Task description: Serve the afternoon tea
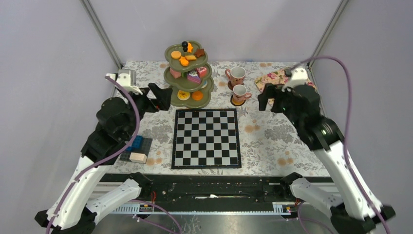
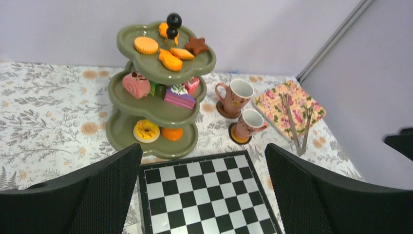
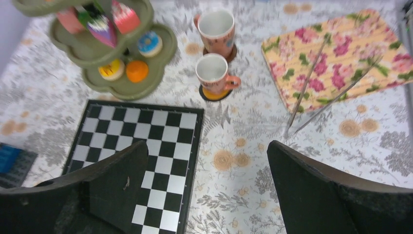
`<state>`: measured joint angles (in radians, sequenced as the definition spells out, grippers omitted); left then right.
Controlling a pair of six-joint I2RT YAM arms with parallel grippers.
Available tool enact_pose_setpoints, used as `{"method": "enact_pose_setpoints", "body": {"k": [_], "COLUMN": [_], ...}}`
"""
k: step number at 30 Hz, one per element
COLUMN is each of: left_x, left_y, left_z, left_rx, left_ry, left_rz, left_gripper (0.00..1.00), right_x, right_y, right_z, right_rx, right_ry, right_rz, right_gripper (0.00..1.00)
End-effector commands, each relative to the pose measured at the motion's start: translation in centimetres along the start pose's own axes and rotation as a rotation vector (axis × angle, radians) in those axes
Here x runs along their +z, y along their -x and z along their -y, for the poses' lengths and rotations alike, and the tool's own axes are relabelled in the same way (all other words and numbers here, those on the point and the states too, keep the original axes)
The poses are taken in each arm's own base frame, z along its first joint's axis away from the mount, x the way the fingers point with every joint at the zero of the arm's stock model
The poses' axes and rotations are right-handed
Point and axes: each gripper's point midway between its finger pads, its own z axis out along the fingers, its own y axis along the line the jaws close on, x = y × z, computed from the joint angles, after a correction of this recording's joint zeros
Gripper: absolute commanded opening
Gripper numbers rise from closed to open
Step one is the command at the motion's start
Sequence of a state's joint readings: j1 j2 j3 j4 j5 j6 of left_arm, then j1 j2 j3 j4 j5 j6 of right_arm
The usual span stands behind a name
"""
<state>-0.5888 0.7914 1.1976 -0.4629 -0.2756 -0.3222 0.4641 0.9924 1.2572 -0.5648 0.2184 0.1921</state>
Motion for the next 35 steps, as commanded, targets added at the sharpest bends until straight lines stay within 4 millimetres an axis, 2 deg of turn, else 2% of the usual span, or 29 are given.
{"method": "enact_pose_setpoints", "body": {"k": [1,4,7,12,17,24,29,35], "left_x": [-1.1,-1.4,-2.0,-3.1,-4.5,-5.4,-5.4,-5.3], "left_y": [4.2,5.2,6.4,8.2,9.9,10.9,10.9,10.6], "left_z": [0.2,0.2,0.0,-0.3,-0.5,-1.0,-1.0,-1.1], "left_rx": [-0.049,-0.055,-0.058,-0.057,-0.058,-0.054,-0.055,-0.055], "left_ry": [0.012,0.018,0.032,0.046,0.045,0.067,0.066,0.072], "left_rz": [0.119,0.145,0.176,0.224,0.272,0.303,0.305,0.300], "left_gripper": [0.99,0.99,0.99,0.99,0.99,0.99,0.99,0.99], "right_x": [-6.0,-10.1,-13.1,-15.4,-16.8,-17.7,-17.6,-16.4], "right_y": [4.2,5.7,6.5,7.3,8.0,8.4,8.3,7.8], "right_z": [1.0,2.6,3.5,4.4,4.8,5.1,5.3,4.8], "right_rx": [0.026,0.050,0.065,0.095,0.123,0.136,0.150,0.115], "right_ry": [0.031,0.004,0.000,-0.015,-0.020,-0.021,-0.028,-0.017], "right_rz": [0.273,0.398,0.484,0.553,0.601,0.632,0.641,0.614], "right_gripper": [1.00,1.00,1.00,1.00,1.00,1.00,1.00,1.00]}}
